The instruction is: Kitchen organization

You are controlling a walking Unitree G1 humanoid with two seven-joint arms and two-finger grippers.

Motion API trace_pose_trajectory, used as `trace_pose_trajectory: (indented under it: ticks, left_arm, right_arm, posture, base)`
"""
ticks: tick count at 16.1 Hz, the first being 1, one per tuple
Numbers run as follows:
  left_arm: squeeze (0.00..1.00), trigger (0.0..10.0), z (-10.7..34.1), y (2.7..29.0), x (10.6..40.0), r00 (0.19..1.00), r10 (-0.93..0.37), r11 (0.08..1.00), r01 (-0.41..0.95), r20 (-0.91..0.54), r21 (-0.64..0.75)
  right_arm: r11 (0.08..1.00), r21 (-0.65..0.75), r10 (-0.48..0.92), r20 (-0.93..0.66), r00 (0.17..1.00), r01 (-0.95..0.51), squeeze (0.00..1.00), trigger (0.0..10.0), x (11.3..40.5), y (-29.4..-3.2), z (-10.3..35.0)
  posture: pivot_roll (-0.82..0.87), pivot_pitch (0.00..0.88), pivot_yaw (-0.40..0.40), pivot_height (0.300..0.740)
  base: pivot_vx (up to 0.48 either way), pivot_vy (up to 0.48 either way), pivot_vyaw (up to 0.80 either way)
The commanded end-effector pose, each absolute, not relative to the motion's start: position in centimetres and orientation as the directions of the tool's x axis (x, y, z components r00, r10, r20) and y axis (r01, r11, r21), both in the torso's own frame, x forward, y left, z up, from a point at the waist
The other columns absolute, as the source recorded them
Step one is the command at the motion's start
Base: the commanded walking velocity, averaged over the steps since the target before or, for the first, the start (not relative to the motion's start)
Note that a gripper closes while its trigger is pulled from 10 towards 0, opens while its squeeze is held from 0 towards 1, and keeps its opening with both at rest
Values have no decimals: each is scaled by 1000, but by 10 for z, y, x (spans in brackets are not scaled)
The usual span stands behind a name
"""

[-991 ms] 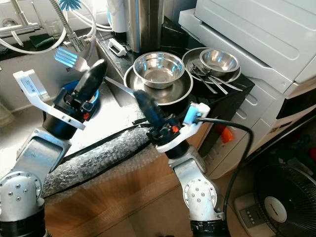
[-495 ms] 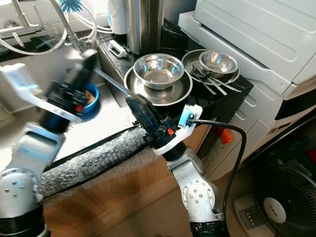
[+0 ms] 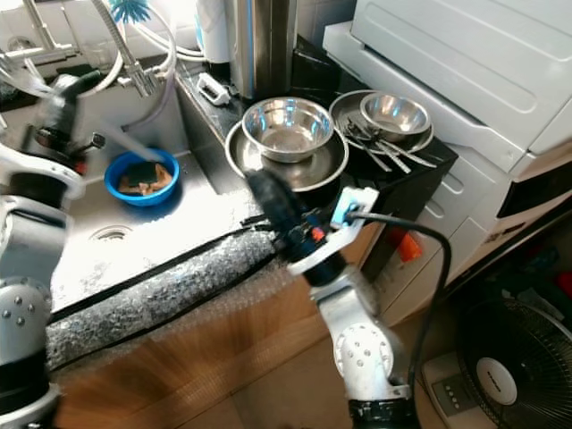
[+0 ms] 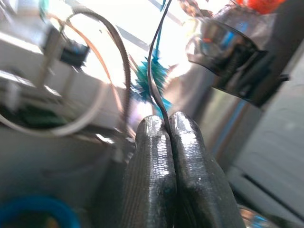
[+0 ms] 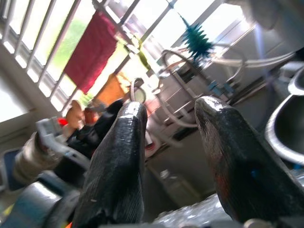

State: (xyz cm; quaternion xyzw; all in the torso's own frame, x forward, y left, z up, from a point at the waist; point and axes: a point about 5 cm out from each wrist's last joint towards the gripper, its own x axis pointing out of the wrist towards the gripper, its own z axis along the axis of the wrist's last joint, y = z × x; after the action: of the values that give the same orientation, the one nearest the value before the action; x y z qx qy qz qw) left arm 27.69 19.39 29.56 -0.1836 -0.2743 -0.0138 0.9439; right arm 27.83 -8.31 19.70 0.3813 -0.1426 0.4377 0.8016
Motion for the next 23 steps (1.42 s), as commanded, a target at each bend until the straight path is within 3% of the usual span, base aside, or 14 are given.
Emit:
trace_pose_trajectory:
  ticks: [1, 2, 3, 4, 7, 12, 14, 18, 23]
  left_arm:
    - [0, 10000, 303, 191, 276, 830, 77, 954, 100, 552, -283]
    - [0, 10000, 305, 191, 276, 822, 71, 975, 63, 566, -213]
    - [0, 10000, 299, 190, 281, 842, 38, 998, -9, 538, -56]
    - [0, 10000, 297, 190, 282, 849, 34, 999, -23, 528, -27]
    - [0, 10000, 254, 196, 294, 935, 42, 961, -134, 353, 240]
    - [0, 10000, 224, 221, 294, 944, 190, 949, -247, 271, 195]
    - [0, 10000, 214, 230, 292, 938, 246, 942, -291, 244, 170]
    - [0, 10000, 211, 230, 290, 934, 246, 942, -293, 259, 164]
    - [0, 10000, 207, 232, 289, 930, 251, 940, -301, 268, 163]
  right_arm:
    - [353, 470, 590, 560, 582, -809, 0, 10000, 279, -85, 200]
    - [368, 463, 585, 558, 588, -806, 0, 10000, 279, -87, 201]
    - [392, 463, 571, 556, 605, -795, 0, 10000, 280, -90, 204]
    - [396, 464, 568, 555, 608, -793, 0, 10000, 280, -90, 204]
    - [466, 442, 563, 519, 643, -766, 0, 10000, 282, -93, 203]
    - [551, 413, 549, 476, 688, -725, 0, 10000, 283, -96, 202]
    - [716, 350, 466, 404, 787, -604, 0, 10000, 292, -108, 199]
    - [887, 160, 356, 359, 863, -433, 0, 10000, 298, -124, 197]
    - [949, 59, 277, 312, 909, -310, 0, 10000, 289, -129, 178]
  posture:
    - [92, 97, -37, 740]
    - [92, 101, -36, 740]
    - [91, 101, -35, 740]
    - [91, 101, -35, 740]
    - [86, 105, -34, 740]
    - [79, 108, -35, 740]
    - [77, 115, -37, 740]
    - [72, 118, -40, 740]
    - [74, 116, -46, 740]
  base:
    - [0, 0, 0]
    - [0, 0, 0]
    - [0, 0, 0]
    - [0, 0, 0]
    - [0, 0, 0]
    - [0, 0, 0]
    - [0, 0, 0]
    - [0, 0, 0]
    - [0, 0, 0]
